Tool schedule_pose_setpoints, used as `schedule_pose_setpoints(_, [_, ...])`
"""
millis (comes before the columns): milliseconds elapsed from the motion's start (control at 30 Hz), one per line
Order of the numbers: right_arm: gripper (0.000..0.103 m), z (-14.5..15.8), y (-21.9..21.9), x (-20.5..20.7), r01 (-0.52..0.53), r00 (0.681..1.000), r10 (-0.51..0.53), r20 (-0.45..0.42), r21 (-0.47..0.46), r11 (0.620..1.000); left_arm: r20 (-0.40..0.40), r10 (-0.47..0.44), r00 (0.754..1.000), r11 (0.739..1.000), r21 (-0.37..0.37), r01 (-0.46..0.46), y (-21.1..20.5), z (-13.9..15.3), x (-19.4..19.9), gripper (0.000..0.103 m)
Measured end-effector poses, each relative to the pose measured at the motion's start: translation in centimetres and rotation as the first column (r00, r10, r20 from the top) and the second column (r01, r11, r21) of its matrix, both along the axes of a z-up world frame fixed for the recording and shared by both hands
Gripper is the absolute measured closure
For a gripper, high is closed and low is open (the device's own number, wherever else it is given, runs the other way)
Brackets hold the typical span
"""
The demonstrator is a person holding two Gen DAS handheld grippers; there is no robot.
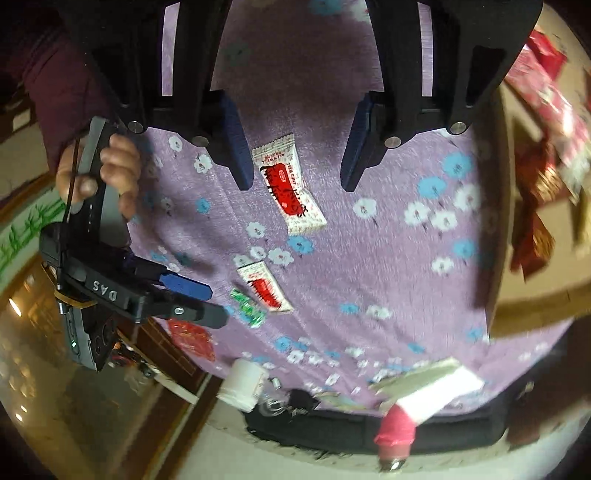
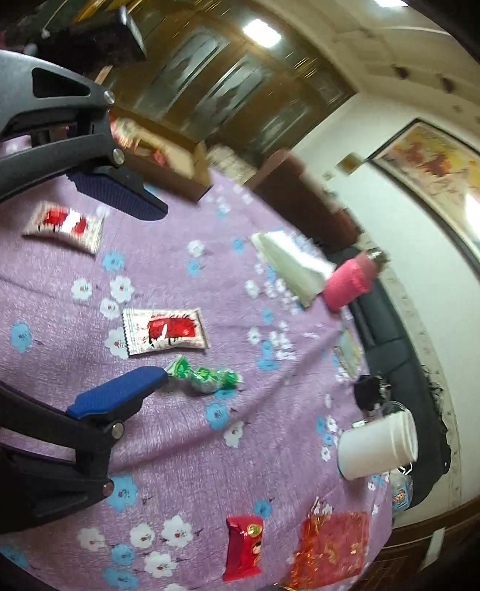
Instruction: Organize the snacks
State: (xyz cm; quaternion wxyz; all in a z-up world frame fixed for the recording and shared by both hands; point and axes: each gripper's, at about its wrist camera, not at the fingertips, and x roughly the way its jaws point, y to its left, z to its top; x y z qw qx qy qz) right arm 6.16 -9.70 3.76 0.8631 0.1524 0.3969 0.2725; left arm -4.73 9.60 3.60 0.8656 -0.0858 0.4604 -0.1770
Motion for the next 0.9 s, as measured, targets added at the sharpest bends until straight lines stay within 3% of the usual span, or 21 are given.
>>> schedule_pose_setpoints(167, [0.021,-1.5,2.6,1.5,0.012,0.998,-0.02,-0.052,-0.144,0.99,-0.028,0.025,0.999,1.0,-0.012,-0.025,-1.0,-1.4,1.1,0.054])
schedule_pose_setpoints(267, [0.025,-2.1,3.9,2.4,0.033,0.998,-0.045,-0.049,-0.231,0.972,-0.011,0.02,1.0,0.999,0.048,-0.019,-2.5,-2.0,1.6,0.054])
schedule_pose_setpoints(367, [0.044,-2.8,5.1,3.2,0.048,0.996,-0.069,-0.054,-0.324,0.945,0.032,0.012,0.999,0.99,0.139,-0.017,-3.8,-2.6,2.2,0.054])
schedule_pose_setpoints(467, [0.073,-2.8,5.6,3.3,0.072,0.996,-0.087,-0.02,-0.409,0.91,0.064,-0.016,0.998,0.976,0.218,0.002,-4.9,-2.9,2.2,0.054])
schedule_pose_setpoints(567, [0.08,-2.7,5.1,3.2,0.061,0.996,-0.082,-0.036,-0.395,0.917,0.088,-0.055,0.995,0.961,0.275,0.029,-5.2,-3.1,1.8,0.075])
schedule_pose_setpoints(900, [0.081,-1.4,3.1,-0.3,0.077,0.994,-0.097,-0.057,-0.278,0.957,0.082,0.006,0.997,0.992,0.125,-0.016,-1.2,-1.4,0.2,0.076])
